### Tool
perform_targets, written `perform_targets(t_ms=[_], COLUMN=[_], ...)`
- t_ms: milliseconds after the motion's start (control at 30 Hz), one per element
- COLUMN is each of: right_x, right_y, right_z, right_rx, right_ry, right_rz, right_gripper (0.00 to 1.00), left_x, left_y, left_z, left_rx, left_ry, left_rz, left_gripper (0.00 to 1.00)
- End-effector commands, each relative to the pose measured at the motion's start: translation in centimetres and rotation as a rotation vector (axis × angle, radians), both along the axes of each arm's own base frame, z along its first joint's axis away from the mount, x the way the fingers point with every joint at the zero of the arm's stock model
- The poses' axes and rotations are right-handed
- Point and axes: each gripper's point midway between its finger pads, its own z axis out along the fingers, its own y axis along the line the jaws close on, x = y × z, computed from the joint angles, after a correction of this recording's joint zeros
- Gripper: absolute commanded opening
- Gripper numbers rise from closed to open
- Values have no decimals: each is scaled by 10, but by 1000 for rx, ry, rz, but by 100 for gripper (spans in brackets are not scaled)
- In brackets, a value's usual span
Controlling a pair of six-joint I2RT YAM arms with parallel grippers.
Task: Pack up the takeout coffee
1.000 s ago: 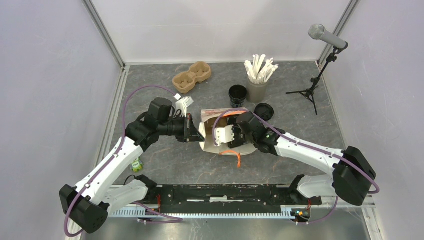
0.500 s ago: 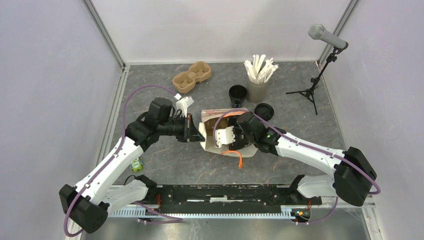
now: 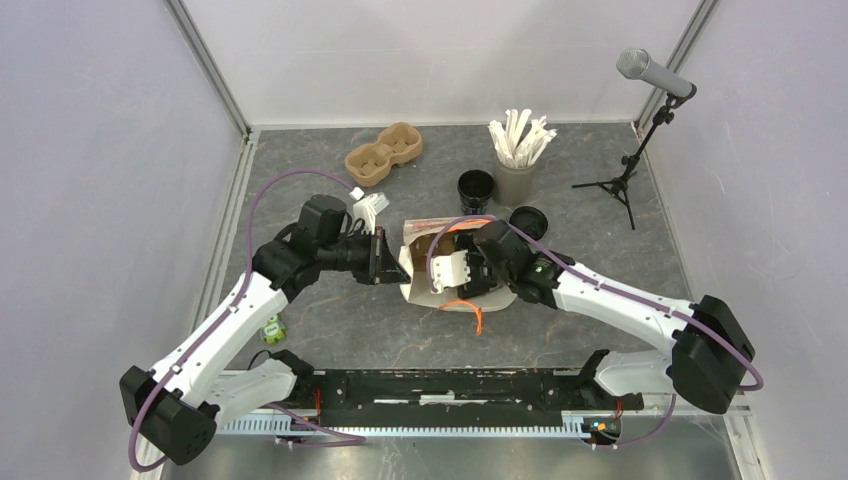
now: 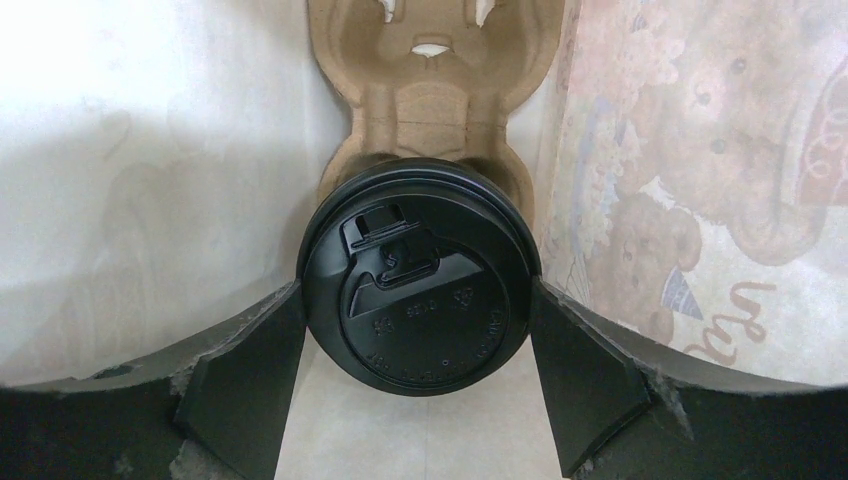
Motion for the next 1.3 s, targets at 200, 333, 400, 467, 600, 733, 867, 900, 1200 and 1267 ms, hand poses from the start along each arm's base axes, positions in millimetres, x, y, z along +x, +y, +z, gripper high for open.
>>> perform_targets(t_ms=[200, 333, 400, 467, 600, 733, 867, 900, 1200, 1267], right_x=[0, -2, -3, -4, -8, -10, -9, -9, -13, -15], right_y=[8, 11, 12, 14, 15, 15, 12, 11, 9, 8], right_z=[27, 29, 29, 32, 30, 31, 32, 34, 36, 33], right_rx=[58, 70, 72, 79, 68, 69, 69, 73, 70, 57], right_ry=[-17, -9, -3, -4, 10, 14, 9, 4, 11, 20], right_rz=[21, 36, 40, 46, 60, 62, 38, 32, 40, 44], right_gripper=[77, 69, 64, 62, 52, 51, 65, 68, 83, 85], left_x=[8, 8, 8, 8, 8, 9, 9, 9, 9, 9], left_y=[-7, -8, -8, -9, -8, -9, -9, -9, -10, -10], left_z=[21, 21, 21, 21, 21, 21, 21, 21, 21, 21], left_rx=[-35, -34, -34, -34, -33, -30, -31, -30, -29, -29], left_ry=[-66, -66, -64, -64, -64, -65, -65, -65, -67, -64], left_rz=[-14, -14, -15, -17, -14, -12, -14, -15, -16, -15], left_gripper=[9, 9, 9, 9, 9, 9, 9, 9, 9, 9])
